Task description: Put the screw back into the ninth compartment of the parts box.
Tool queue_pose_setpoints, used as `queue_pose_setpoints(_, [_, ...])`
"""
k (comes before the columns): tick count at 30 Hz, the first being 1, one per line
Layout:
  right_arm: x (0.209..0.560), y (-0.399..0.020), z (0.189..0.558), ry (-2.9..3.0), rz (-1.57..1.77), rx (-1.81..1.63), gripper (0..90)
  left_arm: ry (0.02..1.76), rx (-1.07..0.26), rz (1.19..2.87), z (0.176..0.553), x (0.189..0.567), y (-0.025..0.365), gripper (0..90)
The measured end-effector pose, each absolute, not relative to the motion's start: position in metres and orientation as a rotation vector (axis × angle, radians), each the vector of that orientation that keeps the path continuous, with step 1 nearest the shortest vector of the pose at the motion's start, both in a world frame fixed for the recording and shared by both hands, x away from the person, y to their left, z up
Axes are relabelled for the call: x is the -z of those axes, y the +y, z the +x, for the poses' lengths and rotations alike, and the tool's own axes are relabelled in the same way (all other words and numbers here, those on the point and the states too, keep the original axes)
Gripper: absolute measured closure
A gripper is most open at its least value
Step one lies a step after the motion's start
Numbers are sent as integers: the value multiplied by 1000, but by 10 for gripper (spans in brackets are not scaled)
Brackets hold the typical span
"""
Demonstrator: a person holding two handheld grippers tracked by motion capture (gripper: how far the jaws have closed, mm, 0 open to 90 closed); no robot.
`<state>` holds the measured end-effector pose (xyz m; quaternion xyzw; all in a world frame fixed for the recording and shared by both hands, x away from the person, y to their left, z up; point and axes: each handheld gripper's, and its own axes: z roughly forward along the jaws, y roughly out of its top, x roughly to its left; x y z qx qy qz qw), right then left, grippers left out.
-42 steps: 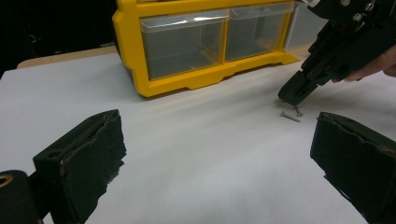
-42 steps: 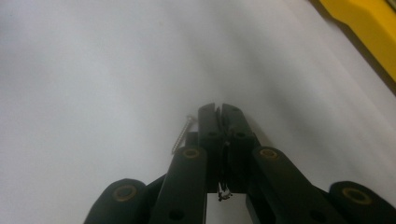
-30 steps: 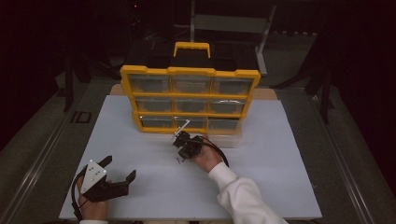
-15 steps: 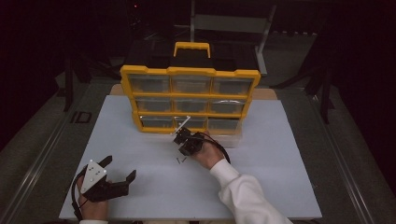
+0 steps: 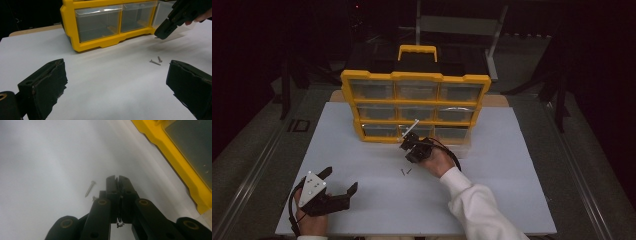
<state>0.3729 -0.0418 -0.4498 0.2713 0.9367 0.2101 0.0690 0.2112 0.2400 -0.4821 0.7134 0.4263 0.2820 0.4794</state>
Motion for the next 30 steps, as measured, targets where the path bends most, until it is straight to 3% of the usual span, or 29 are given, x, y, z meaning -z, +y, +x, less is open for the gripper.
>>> queue_pose_setpoints(30, [419, -59, 381, 2785, 826, -634, 878, 1041, -691, 1736, 211, 482, 240, 31])
